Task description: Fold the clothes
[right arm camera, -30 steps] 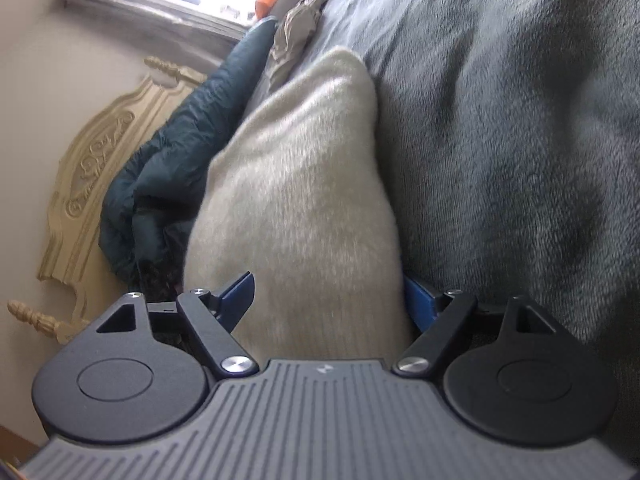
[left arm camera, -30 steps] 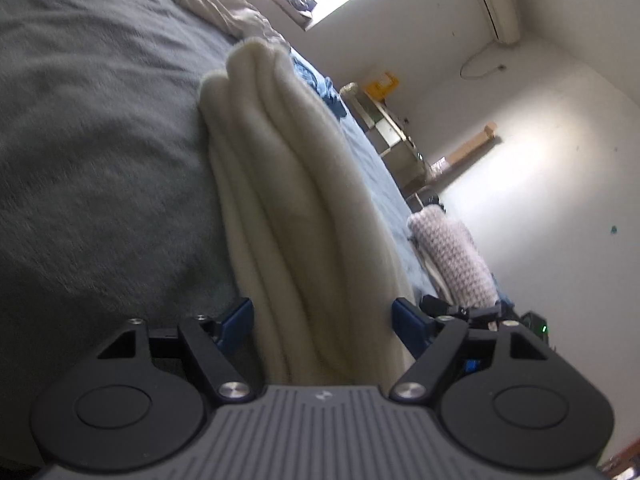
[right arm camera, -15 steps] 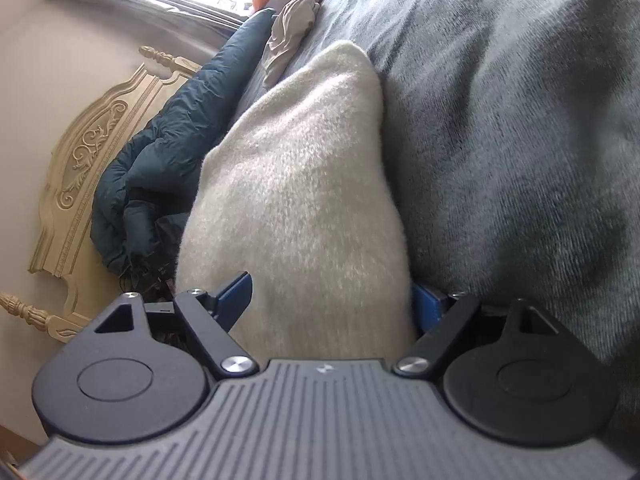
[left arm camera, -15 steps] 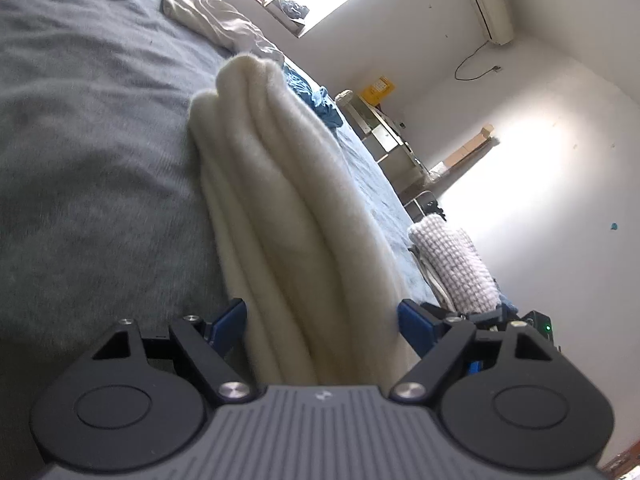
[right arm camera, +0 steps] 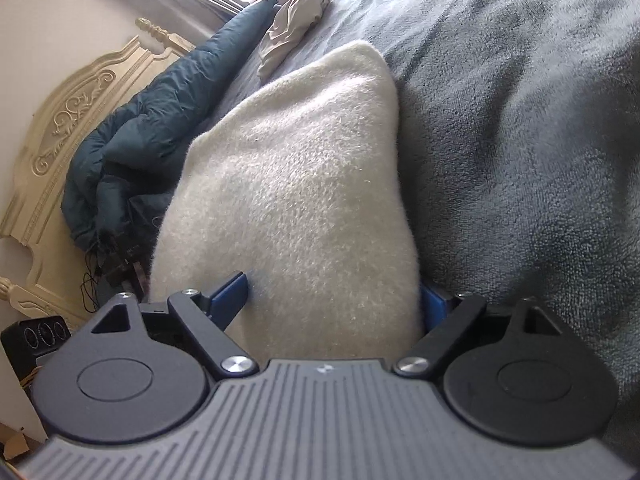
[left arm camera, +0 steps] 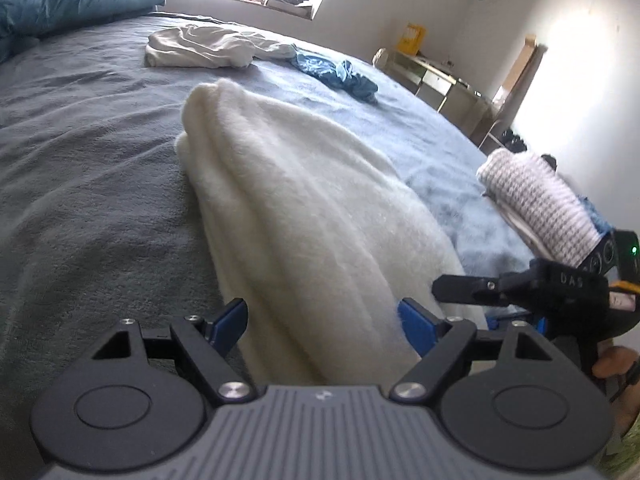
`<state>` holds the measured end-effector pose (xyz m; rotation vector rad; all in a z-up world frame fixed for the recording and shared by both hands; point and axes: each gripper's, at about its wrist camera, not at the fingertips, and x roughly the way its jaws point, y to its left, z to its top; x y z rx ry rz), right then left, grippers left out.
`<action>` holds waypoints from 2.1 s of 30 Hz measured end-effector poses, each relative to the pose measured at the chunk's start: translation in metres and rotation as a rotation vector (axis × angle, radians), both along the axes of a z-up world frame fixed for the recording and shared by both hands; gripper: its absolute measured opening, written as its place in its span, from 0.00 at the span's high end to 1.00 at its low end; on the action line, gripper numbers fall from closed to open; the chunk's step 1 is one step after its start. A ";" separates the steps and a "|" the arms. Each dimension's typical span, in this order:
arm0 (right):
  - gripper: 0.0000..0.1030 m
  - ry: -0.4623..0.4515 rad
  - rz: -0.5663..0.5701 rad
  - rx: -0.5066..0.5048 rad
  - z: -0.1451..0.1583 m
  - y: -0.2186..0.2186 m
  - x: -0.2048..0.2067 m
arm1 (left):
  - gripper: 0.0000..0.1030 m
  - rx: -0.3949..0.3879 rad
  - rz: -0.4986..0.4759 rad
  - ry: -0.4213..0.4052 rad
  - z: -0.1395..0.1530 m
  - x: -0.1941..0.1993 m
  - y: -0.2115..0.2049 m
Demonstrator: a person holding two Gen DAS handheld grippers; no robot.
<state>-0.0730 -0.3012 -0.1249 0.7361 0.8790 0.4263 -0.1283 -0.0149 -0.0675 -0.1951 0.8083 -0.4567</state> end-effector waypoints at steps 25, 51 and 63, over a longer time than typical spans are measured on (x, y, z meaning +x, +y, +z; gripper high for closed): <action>0.14 -0.064 0.015 -0.031 -0.006 0.008 -0.007 | 0.19 0.184 -0.004 -0.068 0.007 -0.006 -0.034; 0.14 -0.018 0.118 0.076 -0.001 -0.039 0.114 | 0.10 -0.084 -0.097 -0.071 -0.003 0.064 0.035; 0.11 0.081 0.175 0.222 -0.015 -0.027 0.191 | 0.05 -0.279 0.001 0.196 -0.032 0.144 0.052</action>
